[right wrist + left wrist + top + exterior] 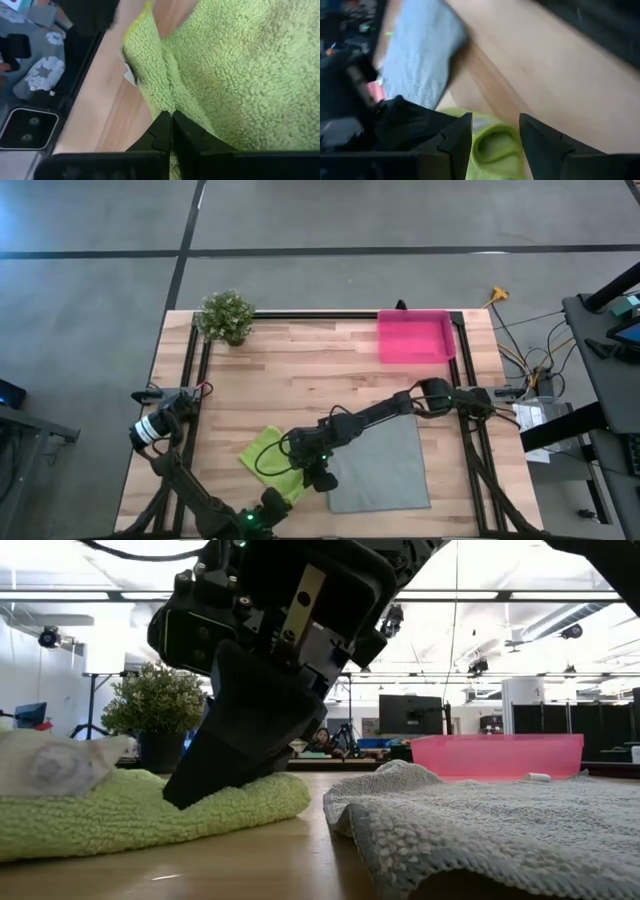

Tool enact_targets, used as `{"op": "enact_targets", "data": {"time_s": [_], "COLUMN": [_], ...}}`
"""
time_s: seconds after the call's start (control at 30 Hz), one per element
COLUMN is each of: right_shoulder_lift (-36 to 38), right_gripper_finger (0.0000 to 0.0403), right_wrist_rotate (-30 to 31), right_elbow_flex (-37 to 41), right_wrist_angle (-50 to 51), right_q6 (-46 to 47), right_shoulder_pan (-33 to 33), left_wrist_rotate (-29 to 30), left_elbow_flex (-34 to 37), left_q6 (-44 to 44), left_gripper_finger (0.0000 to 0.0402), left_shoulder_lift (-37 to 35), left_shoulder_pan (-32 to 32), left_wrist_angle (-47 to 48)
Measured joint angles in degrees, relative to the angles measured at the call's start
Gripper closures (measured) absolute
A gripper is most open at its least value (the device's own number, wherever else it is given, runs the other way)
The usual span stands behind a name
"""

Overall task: Roll microfiber towels into tight, uniform cylinder then place into a basket
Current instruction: Roll the green microfiber cloth

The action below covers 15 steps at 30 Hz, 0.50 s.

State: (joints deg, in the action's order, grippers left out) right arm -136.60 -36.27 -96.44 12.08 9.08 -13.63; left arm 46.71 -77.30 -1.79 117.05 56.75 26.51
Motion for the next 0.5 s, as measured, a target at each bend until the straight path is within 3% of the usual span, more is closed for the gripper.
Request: {"op": "enact_targets", "data": {"time_s": [0.27, 0.5], "right_shoulder_lift": [-0.9, -1.0], "right_gripper_finger": [0.0394, 0.0394], "right_wrist_rotate": [0.1, 0.3], "right_elbow_flex": [-0.9, -0.9], "right_wrist_angle": [2.1, 2.1], "right_q6": [-1.7, -1.8], "right_shoulder_pan": [0.0, 0.3], "left_wrist_rotate": [-3.3, -0.6], "left_elbow_flex": [-3.0, -3.6], "left_q6": [-13.4, -23.7], "left_gripper_finger": [0.0253, 0.0253], "left_shoulder_lift": [0.0, 0.0], "left_shoulder_pan": [-1.3, -2.9], "left_wrist_angle": [12.3, 5.9]}}
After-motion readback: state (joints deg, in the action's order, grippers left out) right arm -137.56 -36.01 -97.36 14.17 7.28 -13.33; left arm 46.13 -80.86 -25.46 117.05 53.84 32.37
